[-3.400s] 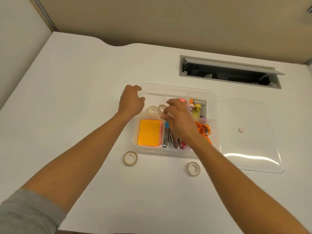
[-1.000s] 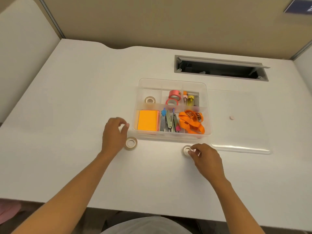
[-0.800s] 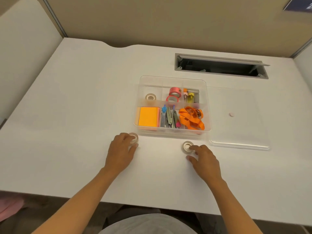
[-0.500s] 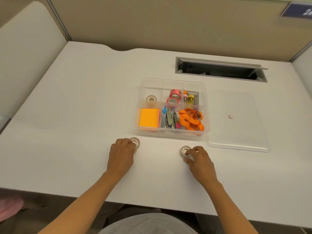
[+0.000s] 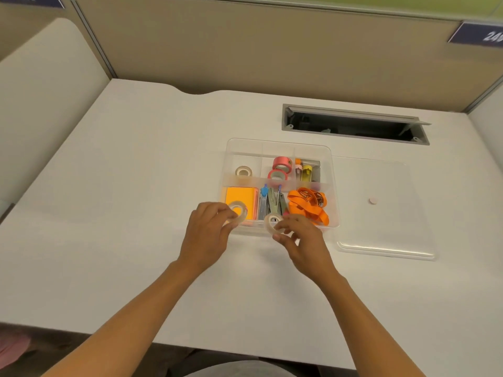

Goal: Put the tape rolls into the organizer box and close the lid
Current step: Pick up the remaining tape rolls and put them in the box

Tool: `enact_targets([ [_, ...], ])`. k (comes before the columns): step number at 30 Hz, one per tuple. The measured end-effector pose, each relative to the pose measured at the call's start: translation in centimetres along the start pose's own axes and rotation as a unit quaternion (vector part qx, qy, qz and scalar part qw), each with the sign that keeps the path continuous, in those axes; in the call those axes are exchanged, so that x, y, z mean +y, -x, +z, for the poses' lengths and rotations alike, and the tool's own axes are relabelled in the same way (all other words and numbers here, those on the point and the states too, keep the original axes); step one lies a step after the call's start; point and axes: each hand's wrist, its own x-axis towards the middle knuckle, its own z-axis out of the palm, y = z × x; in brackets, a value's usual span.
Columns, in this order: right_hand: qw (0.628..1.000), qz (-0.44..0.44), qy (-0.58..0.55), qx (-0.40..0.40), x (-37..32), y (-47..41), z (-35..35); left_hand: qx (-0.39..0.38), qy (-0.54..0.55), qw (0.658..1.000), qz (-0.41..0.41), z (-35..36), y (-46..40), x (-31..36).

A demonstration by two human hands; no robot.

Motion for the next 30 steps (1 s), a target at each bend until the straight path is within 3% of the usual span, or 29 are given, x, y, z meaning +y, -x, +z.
enact_targets([
  [6, 0.999, -0.003, 0.036, 0.04, -0.1, -3.4, 0.0, 0.006, -0.026, 1.0, -0.001, 0.7, -7.4, -1.4],
  [16, 0.996, 0.027, 0.068, 0.041, 1.1, -4.8, -0.4, -0.12, -0.171, 0.978, 0.009, 4.5, -19.0, -3.0],
  [22, 0.998, 0.025, 0.008, 0.053, 0.5, -5.1, -0.8, -0.175, -0.198, 0.964, -0.034, 6.2, -20.9, -3.4],
  [30, 0.996, 0.035, -0.037, 0.077, -0.3, -5.9, -0.8, -0.179, -0.202, 0.962, -0.049, 7.5, -20.7, -4.4],
])
